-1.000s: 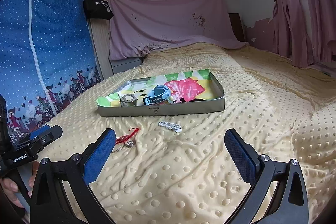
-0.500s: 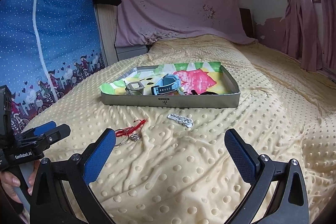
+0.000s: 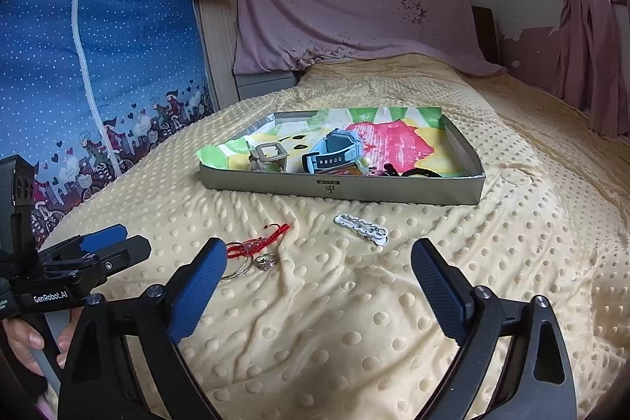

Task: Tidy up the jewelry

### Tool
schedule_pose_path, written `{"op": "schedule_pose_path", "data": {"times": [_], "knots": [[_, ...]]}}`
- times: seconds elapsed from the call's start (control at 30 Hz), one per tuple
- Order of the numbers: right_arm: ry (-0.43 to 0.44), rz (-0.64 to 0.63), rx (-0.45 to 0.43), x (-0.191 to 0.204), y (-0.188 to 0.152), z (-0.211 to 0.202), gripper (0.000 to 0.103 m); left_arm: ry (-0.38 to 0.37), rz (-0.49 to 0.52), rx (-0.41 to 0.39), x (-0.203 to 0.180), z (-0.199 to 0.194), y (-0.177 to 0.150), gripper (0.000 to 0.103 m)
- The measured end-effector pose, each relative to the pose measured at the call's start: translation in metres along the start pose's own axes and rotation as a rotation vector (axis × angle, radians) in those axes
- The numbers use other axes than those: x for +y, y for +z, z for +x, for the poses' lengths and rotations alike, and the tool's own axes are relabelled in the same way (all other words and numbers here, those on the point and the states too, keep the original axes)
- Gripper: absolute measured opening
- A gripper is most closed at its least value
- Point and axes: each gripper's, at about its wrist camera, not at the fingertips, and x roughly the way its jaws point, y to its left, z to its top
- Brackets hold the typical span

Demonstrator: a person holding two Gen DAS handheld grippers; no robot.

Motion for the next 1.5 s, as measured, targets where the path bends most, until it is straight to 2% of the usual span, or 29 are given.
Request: {"op": "schedule_pose_path", "data": {"times": [0.13, 0.2, 0.27, 0.33, 0.4, 0.53, 0.6, 0.67, 0.73, 0.93, 1.1, 1.27, 1.5], "knots": [[0.03, -0.012, 0.031, 0.0, 0.002, 0.011, 0.069, -0.04, -0.006, 0.036, 0.0, 0.01, -0.001, 0.071], [0.045, -0.016, 0.05, -0.001, 0.001, 0.018, 0.053, -0.065, -0.007, 0.055, -0.002, 0.015, -0.001, 0.062], [0.061, -0.013, 0.076, -0.001, 0.0, 0.027, 0.045, -0.088, -0.01, 0.077, -0.002, 0.022, -0.001, 0.052], [0.079, -0.012, 0.099, -0.001, -0.003, 0.035, 0.043, -0.11, -0.017, 0.103, -0.003, 0.03, -0.001, 0.045], [0.096, -0.018, 0.118, 0.001, -0.005, 0.041, 0.035, -0.125, -0.024, 0.13, -0.003, 0.039, 0.0, 0.04], [0.132, -0.049, 0.152, 0.01, -0.009, 0.052, 0.029, -0.14, -0.058, 0.19, 0.0, 0.058, 0.001, 0.029], [0.146, -0.069, 0.169, 0.014, -0.01, 0.056, 0.023, -0.139, -0.072, 0.215, 0.0, 0.066, 0.001, 0.027], [0.16, -0.086, 0.186, 0.018, -0.011, 0.061, 0.023, -0.138, -0.076, 0.233, 0.0, 0.072, 0.001, 0.023], [0.177, -0.101, 0.202, 0.022, -0.012, 0.064, 0.017, -0.134, -0.071, 0.248, 0.0, 0.076, 0.001, 0.022], [0.203, -0.129, 0.248, 0.03, -0.015, 0.075, 0.016, -0.124, -0.045, 0.283, -0.004, 0.087, 0.003, 0.021], [0.192, -0.118, 0.281, 0.028, -0.015, 0.086, 0.016, -0.114, -0.036, 0.299, -0.002, 0.091, 0.005, 0.01], [0.186, -0.108, 0.287, 0.028, -0.013, 0.092, 0.016, -0.111, -0.032, 0.298, -0.002, 0.092, 0.004, 0.005], [0.17, -0.119, 0.301, 0.033, -0.012, 0.098, 0.016, -0.071, -0.038, 0.277, -0.003, 0.088, 0.005, 0.005]]}}
